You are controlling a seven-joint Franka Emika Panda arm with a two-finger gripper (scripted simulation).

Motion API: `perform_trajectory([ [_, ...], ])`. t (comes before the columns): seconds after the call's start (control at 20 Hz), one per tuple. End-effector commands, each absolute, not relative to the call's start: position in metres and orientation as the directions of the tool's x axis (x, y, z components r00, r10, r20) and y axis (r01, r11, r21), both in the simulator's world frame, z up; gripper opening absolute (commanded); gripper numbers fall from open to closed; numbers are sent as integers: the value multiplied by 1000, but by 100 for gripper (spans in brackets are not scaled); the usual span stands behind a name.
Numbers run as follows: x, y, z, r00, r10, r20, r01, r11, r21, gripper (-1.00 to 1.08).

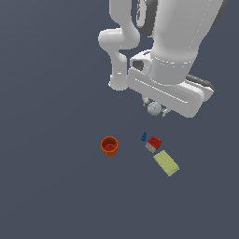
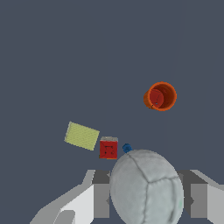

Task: Pick up a designated object from a clutter of objects.

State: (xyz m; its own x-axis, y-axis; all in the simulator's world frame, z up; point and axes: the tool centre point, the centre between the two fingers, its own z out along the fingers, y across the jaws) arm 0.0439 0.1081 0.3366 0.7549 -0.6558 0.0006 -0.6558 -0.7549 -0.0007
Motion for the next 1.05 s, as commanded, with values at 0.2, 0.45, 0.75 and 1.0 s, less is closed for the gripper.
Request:
perform_trajectory([
  [0.2,64,109,371,755,-656,0,-656,-755,0,-100],
  [0.45,74,109,387,755,-656,0,-656,-755,0,-100],
  [0.75,81,110,398,755,-656,0,-656,-755,0,-100],
  [1.0,82,110,399,755,-656,0,-656,-755,0,-100],
])
